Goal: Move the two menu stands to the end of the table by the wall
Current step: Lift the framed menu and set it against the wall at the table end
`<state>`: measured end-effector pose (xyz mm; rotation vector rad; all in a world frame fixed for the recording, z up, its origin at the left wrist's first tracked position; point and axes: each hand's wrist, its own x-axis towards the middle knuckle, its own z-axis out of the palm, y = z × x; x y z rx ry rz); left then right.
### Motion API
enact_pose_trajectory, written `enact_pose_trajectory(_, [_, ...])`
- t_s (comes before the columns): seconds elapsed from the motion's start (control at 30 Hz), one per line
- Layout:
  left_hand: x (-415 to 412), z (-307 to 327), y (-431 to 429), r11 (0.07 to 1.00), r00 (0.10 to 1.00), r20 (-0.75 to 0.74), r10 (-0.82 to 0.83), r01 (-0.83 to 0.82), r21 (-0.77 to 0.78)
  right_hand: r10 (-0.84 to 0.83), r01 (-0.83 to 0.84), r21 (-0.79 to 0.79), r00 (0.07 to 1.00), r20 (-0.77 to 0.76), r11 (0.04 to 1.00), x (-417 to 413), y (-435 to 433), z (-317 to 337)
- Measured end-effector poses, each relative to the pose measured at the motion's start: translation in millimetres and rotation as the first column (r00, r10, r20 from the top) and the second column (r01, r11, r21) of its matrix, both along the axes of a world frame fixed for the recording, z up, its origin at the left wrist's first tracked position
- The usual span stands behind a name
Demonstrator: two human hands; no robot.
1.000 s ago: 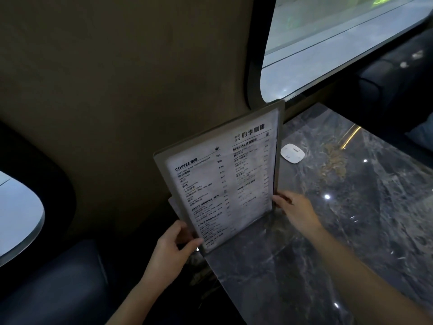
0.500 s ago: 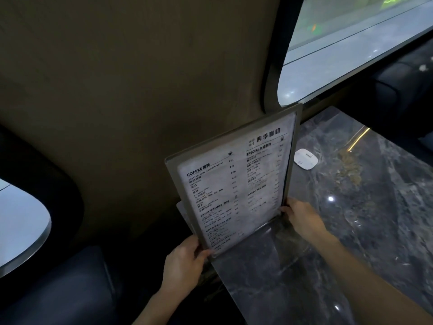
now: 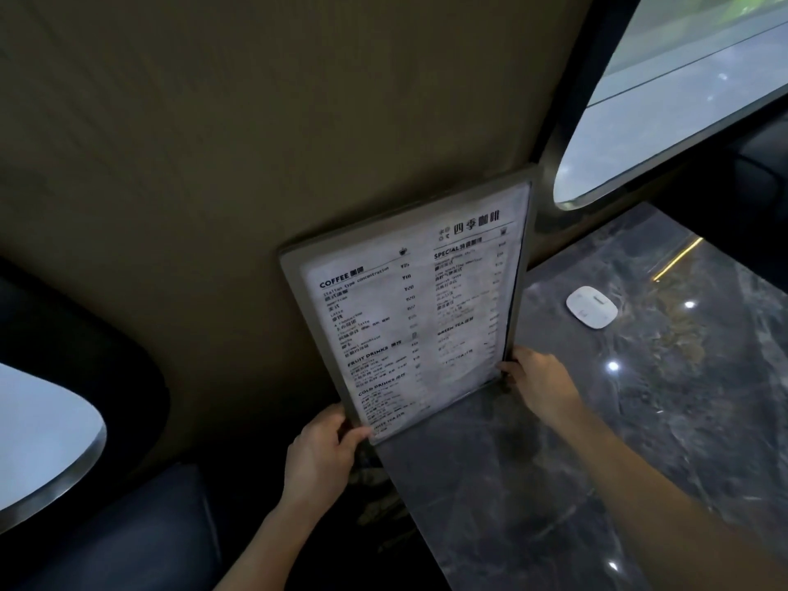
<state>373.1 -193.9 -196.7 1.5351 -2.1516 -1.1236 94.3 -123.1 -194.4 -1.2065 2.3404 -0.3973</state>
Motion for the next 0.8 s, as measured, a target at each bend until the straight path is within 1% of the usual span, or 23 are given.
enact_pose_trajectory(0.13, [1.3,-1.2,-5.2,1.0,1.0,0.008,0.005,-0.006,0.028,0.012,-0.012,-0.01,1.0,-0.008,1.0,-0.3,-3.5,1.0])
enact_pose_trajectory(0.37, [1.2,-2.8,-5.4,1.0,1.0,0.023,-0.01,0.009,0.02,0.002,-0.001,-0.048,1.0,0.008,0.999,0.4,-7.1,1.4])
enact_pose_trajectory(0.6, [0.2,3.8,-3.3,0.999,1.0,0.02,0.018,-0.019,0.029,-0.022,0.021,-0.029,1.0,-0.007,0.999,2.4,-2.7,2.1])
enact_pose_trajectory(0.67, [1.3,5.9,-4.2,0.999,0.998,0.063,-0.003,0.001,0.039,-0.023,0.022,-0.029,0.999,-0.028,0.999,2.0,0.7,3.2])
enact_pose_trajectory(0.73, [2.6,8.2,-3.9,0.997,0.99,0.134,-0.043,0.035,0.061,-0.034,0.032,-0.046,0.998,-0.052,0.998,0.9,7.2,3.4])
enact_pose_trajectory(0.8, [5.0,11.3,-2.1,0.997,0.975,0.219,-0.047,0.032,0.068,-0.049,0.045,-0.058,0.996,-0.074,0.997,-0.9,16.8,3.1])
